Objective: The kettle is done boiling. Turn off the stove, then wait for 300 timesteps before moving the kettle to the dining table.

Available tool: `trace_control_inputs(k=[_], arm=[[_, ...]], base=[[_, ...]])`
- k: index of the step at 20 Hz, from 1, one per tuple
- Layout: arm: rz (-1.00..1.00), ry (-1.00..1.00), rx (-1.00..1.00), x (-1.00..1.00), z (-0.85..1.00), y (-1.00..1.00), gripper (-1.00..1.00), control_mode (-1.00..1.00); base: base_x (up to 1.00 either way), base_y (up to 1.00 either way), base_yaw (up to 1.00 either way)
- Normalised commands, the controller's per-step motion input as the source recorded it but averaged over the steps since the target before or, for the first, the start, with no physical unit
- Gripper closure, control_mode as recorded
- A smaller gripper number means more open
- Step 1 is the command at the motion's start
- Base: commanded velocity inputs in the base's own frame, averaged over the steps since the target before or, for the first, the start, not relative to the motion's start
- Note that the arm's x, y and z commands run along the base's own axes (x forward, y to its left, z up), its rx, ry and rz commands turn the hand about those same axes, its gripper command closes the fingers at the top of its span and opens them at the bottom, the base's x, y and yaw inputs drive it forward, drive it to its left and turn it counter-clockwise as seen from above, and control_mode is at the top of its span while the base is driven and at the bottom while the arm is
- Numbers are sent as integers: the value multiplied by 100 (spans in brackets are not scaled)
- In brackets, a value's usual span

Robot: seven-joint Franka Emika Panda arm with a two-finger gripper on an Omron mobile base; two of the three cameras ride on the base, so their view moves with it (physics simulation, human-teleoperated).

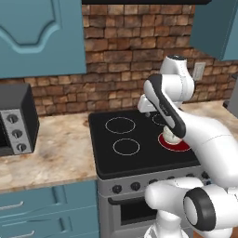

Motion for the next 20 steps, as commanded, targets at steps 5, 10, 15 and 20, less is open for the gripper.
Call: trace_control_inputs(k=[5,10,15,20], arm=[[0,0,0,0,0,0,-100,100],[0,0,0,0,0,0,-100,100],[0,0,0,0,0,0,-100,100],[0,0,0,0,0,0,-100,100]], base=[[0,52,-1],[0,49,-1],[0,46,0],[0,46,-1]])
